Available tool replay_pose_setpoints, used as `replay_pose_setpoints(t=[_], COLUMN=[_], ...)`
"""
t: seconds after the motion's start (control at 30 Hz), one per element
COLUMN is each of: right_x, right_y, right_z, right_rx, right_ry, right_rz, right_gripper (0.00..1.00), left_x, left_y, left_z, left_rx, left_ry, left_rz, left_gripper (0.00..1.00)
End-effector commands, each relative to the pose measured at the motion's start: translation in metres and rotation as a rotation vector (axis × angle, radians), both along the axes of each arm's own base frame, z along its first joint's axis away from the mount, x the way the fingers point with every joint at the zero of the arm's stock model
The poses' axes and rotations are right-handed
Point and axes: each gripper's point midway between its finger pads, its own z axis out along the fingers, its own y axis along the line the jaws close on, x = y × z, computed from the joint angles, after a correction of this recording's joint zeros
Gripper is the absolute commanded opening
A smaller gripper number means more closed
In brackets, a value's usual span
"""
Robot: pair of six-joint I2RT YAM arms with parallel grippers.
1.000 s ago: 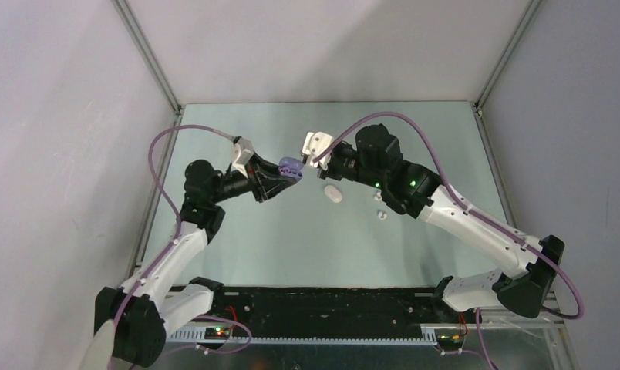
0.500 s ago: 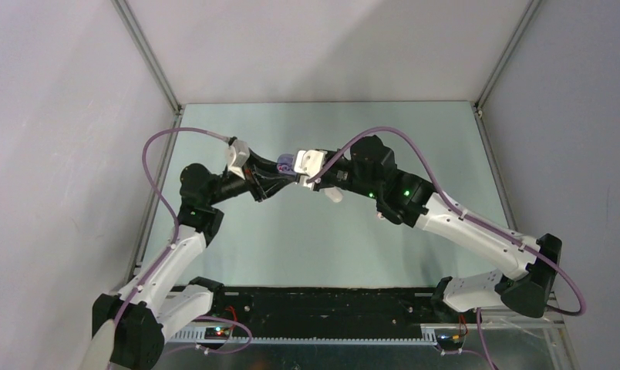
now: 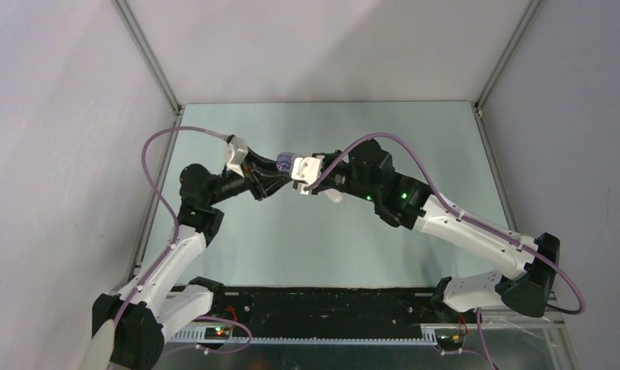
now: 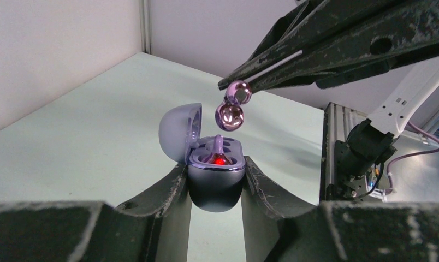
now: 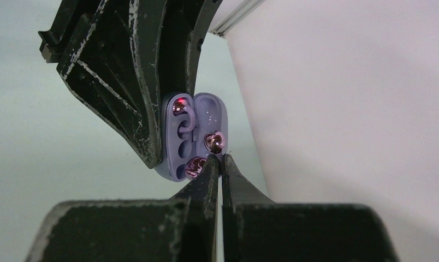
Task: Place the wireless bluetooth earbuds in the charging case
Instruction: Place the earbud in the charging case.
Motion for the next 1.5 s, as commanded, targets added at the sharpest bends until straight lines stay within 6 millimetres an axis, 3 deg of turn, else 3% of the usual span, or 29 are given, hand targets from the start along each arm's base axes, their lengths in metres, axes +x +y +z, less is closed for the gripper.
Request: replay_pose_setpoints(t=[0.0, 0.7, 1.03, 1.23, 1.33, 1.47], right_x=[0.002, 0.007, 0.004, 0.011, 0.014, 0.014], right_y=[-0.001, 0.010, 0.012, 0.006, 0.005, 0.005], right_z=[0.015, 0.008, 0.008, -0.003, -0.005, -0.005], right_rx=[0.039, 0.032, 0.027, -0.054, -0.071, -0.069], right_ry=[-0.058, -0.075, -0.079, -0.121, -0.133, -0.130], right_rz=[-0.012, -0.035, -0.017, -0.043, -0.049, -0.050], right_gripper=[0.00, 0.00, 0.00, 0.00, 0.12, 0.20], left_x=[-0.001, 0.001, 0.011, 0.011, 0.010, 0.010], left_y=[0.000, 0.000, 0.003, 0.003, 0.003, 0.003], left_z=[0.030, 0.035, 0.034, 0.034, 0.034, 0.034], left_rx=[-0.063, -0.095, -0.087, -0.083, -0.079, -0.079], left_ry=[-0.054, -0.035, -0.043, -0.050, -0.054, -0.056], left_rz=[0.014, 0.027, 0.078, 0.078, 0.075, 0.074], left_gripper=[0.00, 0.00, 0.00, 0.00, 0.00, 0.00])
